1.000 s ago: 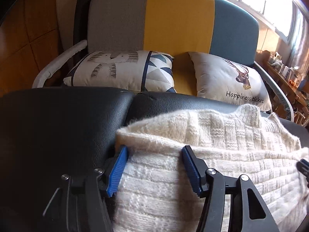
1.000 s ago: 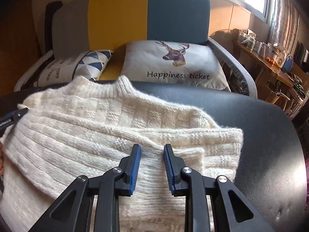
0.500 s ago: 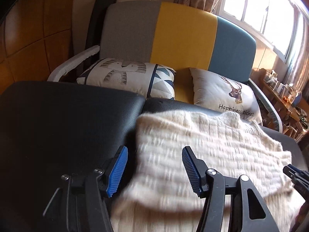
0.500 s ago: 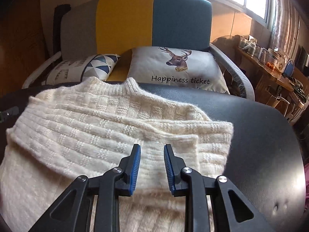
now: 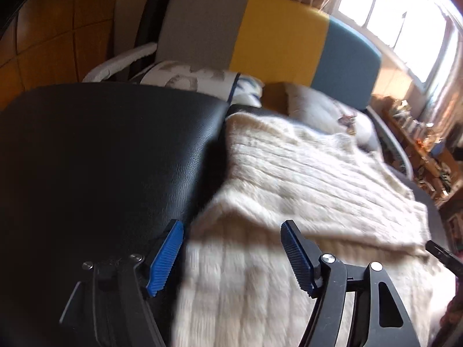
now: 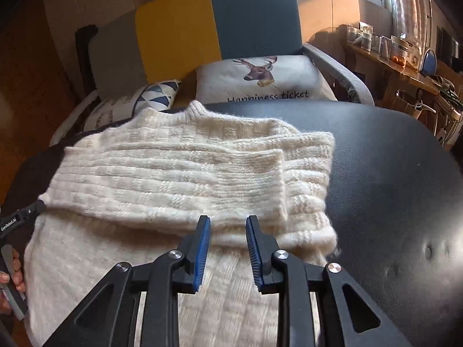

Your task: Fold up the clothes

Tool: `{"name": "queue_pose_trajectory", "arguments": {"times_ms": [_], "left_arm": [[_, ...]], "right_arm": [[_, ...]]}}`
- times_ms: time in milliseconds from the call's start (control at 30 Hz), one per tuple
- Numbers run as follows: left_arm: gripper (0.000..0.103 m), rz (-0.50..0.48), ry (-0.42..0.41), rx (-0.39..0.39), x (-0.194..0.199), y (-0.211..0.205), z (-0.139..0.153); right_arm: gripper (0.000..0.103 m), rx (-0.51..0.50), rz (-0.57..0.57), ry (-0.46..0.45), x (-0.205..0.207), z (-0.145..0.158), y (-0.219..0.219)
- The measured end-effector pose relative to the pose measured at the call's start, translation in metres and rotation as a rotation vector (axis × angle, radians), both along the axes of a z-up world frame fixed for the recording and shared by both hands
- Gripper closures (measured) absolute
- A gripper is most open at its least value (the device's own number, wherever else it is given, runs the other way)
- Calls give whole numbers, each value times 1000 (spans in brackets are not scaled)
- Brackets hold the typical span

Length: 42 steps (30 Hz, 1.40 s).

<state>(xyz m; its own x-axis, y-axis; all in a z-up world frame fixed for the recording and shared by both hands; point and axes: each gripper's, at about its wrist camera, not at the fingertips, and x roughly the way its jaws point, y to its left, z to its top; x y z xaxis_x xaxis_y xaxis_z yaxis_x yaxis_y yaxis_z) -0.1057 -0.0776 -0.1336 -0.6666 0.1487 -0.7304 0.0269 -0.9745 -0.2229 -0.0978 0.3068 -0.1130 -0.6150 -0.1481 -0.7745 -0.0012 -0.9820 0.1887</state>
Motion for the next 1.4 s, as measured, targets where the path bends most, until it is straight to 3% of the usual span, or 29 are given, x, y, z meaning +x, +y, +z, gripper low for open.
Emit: {"name": "queue_pose_trajectory", "arguments": {"times_ms": [100,367,433,533,667,800,933,1067,1133,1200,1267,1400], "left_arm": [[32,-21,22,3,49,-7,5],[32,-62,-57,51,147,-51,-8],[32,-71,-86,88,160,-60,-14],[32,-136,-78,79,177,-58,-15],[31,-260,-101,83,189,-44,-22],[30,-297,-85,51,195,-36,-25],[30,-257,-101,126,198,-46,-25],[50,-236,-86,81,195,-42,-25],[63,-241,-79,59,192,-40,-23],[86,-237,-85,71,190,-42,-22],[88,-228,-94,97,188,-44,-23],[88,-252,-110,161,191,-46,-22]], "right_arm": [[78,-91,-6,-21,42,0,12],[73,-441,-121,-168,184,-37,87],[73,-530,-111,-180,197,-47,91],[73,-662,-90,-184,211,-62,95],[73,-743,-46,-160,196,-69,83],[73,-681,5,-135,175,-65,63],[73,-662,22,-126,171,-63,57],[73,-685,10,-112,172,-67,56],[73,-617,43,-86,174,-63,48],[74,-516,98,-59,175,-58,38],[86,-472,85,-79,173,-57,35],[87,-436,73,-95,173,-54,30]]}}
